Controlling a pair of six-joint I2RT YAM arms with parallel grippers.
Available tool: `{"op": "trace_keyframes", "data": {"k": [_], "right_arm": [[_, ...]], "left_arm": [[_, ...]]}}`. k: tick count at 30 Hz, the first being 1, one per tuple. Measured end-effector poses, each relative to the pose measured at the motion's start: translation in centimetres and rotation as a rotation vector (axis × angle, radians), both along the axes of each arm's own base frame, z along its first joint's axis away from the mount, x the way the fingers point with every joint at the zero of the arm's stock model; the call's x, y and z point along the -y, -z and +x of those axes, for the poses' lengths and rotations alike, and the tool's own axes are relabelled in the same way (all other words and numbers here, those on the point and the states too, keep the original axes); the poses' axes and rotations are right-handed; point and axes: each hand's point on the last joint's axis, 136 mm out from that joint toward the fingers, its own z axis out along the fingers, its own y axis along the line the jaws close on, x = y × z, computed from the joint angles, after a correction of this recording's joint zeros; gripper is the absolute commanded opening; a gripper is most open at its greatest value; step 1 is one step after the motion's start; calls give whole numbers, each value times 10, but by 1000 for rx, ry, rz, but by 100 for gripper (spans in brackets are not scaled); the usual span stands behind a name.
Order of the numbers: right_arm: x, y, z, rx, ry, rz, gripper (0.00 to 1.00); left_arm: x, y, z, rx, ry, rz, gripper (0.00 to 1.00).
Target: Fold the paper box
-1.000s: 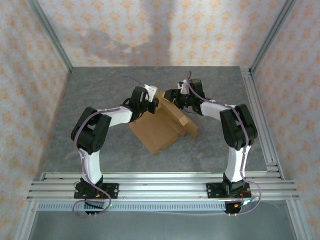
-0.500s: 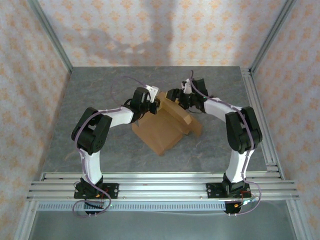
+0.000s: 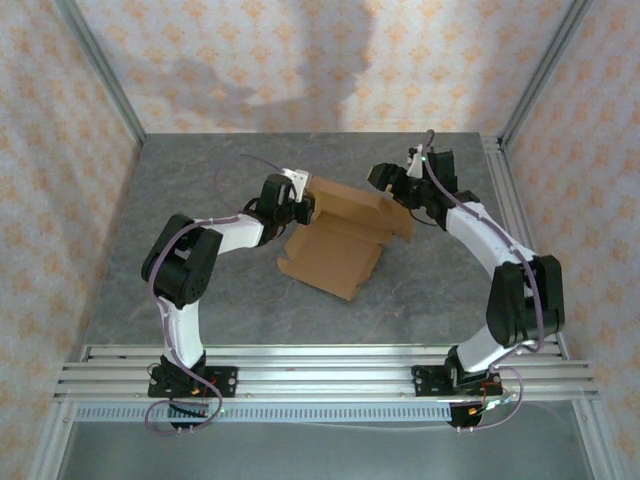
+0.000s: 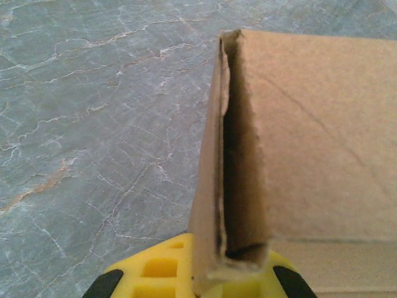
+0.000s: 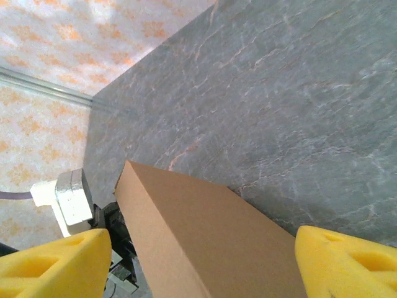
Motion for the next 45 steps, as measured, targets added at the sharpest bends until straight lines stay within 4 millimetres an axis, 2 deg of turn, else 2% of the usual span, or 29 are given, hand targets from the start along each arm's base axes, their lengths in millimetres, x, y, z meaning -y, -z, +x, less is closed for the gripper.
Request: {"op": "trace_keyframes", "data": {"k": [7, 13, 16, 21, 25, 29, 37, 41, 45], "right_arm": [[22, -12, -12, 39, 67, -14, 78], [16, -3, -6, 10, 26, -28, 77], [1, 4, 5, -12, -33, -58, 77], [-46, 19, 9, -36, -183, -82, 75], [-73, 37, 5, -70, -273, -111, 75], [-90, 47, 4, -92, -344, -127, 73], [-111, 68, 5, -137, -420, -96, 63], [-115, 66, 4, -139, -438, -73, 61], [-118, 67, 2, -149, -450, -56, 60]], "left_arm": [[-7, -1, 4, -8, -19, -27, 4], [-11, 3, 1, -1, 17, 42, 4], [-14, 0, -2, 13, 33, 96, 4], [-12, -10, -12, 45, 45, 142, 4], [-8, -5, -21, 36, 53, 155, 4], [-8, 2, -26, 24, 53, 164, 6], [-11, 2, -24, 30, 21, 158, 16], [-14, 1, -22, 28, -5, 145, 21], [-14, -2, -19, 34, -29, 120, 31]]}}
